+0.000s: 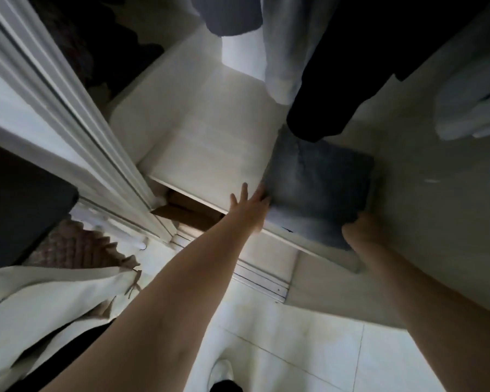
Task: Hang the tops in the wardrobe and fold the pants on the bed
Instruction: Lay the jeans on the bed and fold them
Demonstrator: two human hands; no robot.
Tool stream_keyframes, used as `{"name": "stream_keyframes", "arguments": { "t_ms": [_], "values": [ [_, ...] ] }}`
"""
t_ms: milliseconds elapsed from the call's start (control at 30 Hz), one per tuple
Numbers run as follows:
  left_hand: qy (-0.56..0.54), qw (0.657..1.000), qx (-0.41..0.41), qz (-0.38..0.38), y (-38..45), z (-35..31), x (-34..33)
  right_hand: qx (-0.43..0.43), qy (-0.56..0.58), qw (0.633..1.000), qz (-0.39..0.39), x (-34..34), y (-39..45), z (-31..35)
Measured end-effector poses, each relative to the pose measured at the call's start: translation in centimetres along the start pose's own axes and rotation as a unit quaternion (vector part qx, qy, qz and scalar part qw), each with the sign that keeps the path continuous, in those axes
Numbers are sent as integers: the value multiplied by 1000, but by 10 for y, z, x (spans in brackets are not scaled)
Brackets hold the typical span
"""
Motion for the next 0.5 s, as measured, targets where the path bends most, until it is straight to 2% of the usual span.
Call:
{"name": "stream_keyframes", "arguments": {
  "t_ms": [100,200,267,400,500],
  "values": [
    [124,991,-26,-34,-2,-3,-14,102,-93,989,-45,-25,-18,9],
    [218,969,-89,-78,6,-19,-16,175,-252,951,-41,-56,-29,10],
    [196,969,-117,-94,12,-26,-18,172,-287,941,-46,-63,-23,7],
    [198,971,-115,-71,23,-23,-28,185,-291,937,-60,-68,-9,12],
    [165,975,-123,-84,21,-24,-26,175,-291,938,-71,-65,-9,10]
  ]
}}
Point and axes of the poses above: each hand's wrist, its own y-axis towards the middle knuckle, its own x-axis out of the back of the hand, z = x × y, the point moved 9 cm from there along y, towards the middle knuckle, and after that the axes turned 10 degrees about -x, right-handed, at the moved point
